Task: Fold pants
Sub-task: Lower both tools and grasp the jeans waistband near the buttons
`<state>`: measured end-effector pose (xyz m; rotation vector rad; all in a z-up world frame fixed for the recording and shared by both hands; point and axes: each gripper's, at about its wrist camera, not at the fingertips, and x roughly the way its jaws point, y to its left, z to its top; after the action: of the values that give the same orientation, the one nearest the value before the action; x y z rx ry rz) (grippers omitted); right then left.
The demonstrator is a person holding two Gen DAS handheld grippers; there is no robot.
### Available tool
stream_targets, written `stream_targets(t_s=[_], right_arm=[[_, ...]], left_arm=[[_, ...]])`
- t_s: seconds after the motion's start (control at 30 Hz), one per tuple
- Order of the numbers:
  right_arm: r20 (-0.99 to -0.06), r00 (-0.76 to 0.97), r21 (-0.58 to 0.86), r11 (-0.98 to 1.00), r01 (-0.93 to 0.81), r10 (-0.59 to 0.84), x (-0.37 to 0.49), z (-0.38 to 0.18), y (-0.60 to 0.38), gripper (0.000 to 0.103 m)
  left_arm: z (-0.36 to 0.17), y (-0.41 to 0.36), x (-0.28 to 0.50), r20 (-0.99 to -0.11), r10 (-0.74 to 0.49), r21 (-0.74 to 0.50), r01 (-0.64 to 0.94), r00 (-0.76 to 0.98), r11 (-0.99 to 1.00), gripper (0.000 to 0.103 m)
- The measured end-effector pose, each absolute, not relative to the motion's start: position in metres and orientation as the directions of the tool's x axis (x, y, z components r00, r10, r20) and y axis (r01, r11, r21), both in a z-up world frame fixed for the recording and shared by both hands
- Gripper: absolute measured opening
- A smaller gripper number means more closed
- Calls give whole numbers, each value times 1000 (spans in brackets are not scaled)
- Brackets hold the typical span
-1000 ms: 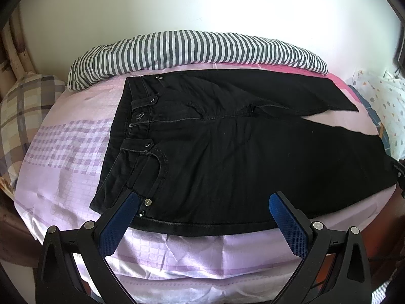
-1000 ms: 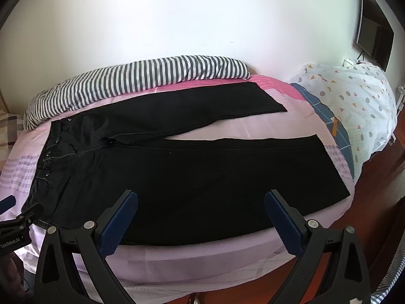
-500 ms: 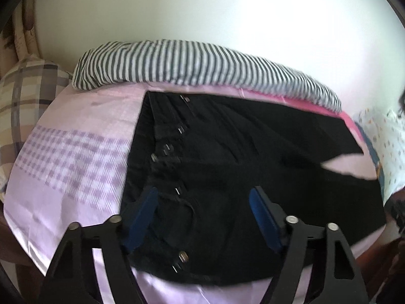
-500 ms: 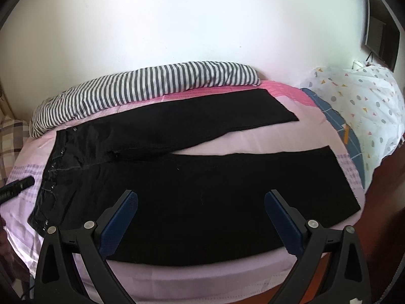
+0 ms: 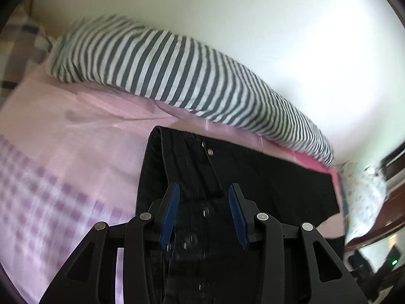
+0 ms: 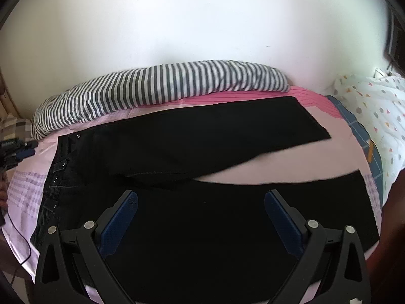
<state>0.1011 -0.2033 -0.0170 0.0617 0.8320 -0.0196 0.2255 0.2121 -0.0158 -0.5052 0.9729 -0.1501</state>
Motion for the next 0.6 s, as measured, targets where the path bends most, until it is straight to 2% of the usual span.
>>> stream_targets(t_s=[0.1, 0.27, 0.43, 0.6], right_arm=[[-750, 661, 36, 999, 20, 14, 123, -21, -190, 99], [-767, 641, 9, 1000, -27, 24, 160, -30, -167, 99], [-774, 632, -30, 995, -98, 39, 194, -37, -138, 99], [-781, 620, -31, 986, -163, 77, 225, -46, -112, 98]], left_arm=[[-42, 229, 256, -759, -392, -537, -159, 520, 828, 29], [-73, 247, 286, -755, -446, -599, -228, 481, 768, 28], [-95, 255, 305, -765, -465, -605, -249, 445, 756, 28], [-105, 257, 318, -734, -518, -650, -234, 438, 723, 28]])
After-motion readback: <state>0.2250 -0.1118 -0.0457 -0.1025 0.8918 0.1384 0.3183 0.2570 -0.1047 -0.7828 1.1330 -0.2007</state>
